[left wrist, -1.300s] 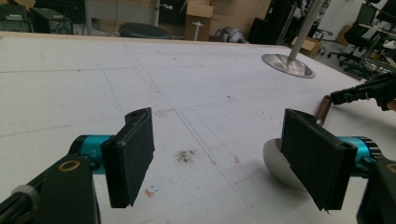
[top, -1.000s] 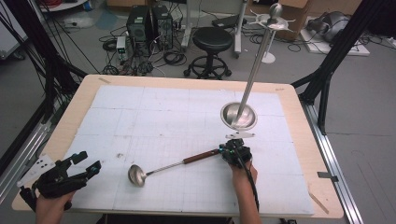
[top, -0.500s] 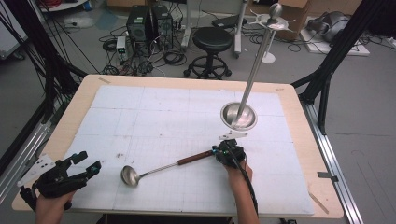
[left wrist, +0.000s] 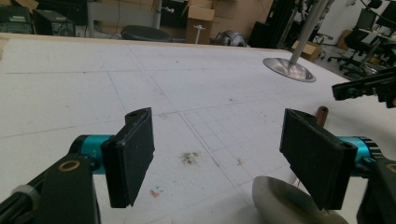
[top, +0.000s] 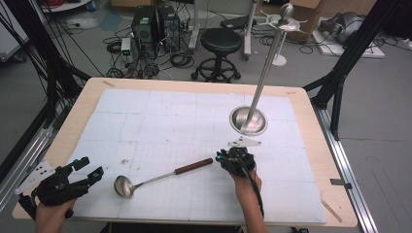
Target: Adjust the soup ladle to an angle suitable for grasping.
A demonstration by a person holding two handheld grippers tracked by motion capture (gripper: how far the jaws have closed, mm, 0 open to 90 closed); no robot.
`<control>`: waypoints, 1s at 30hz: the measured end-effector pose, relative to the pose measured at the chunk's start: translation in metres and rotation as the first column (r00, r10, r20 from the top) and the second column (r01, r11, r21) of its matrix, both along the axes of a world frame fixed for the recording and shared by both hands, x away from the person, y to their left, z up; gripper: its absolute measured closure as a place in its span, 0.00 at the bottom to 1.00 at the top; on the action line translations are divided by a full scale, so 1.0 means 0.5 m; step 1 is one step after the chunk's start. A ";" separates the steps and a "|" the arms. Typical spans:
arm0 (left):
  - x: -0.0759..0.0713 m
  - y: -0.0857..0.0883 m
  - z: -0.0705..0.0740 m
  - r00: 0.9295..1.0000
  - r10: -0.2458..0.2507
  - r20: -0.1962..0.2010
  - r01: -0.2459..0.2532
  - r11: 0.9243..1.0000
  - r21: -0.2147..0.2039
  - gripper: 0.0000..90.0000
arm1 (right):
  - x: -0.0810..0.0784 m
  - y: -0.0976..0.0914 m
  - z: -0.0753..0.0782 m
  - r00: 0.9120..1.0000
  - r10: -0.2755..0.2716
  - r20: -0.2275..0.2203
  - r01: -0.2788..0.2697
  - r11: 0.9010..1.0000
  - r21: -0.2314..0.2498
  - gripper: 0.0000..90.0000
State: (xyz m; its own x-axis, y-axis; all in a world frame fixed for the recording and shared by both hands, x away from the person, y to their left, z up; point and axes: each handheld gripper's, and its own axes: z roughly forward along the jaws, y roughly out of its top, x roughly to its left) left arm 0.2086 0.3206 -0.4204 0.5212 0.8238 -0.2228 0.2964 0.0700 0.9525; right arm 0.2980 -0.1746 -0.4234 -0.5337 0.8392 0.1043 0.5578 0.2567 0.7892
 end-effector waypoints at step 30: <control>-0.001 -0.028 0.006 0.994 -0.108 0.024 0.108 0.994 0.006 0.29 | -0.224 -0.246 0.050 0.952 -0.205 0.227 0.179 0.975 0.129 0.19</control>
State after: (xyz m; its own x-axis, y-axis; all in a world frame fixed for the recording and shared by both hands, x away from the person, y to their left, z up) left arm 0.2082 0.3065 -0.4176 0.6127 0.7632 -0.2052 0.2786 0.0344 0.9598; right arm 0.1860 -0.2975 -0.3984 -0.3837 0.9193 0.0876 0.3811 0.0712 0.9218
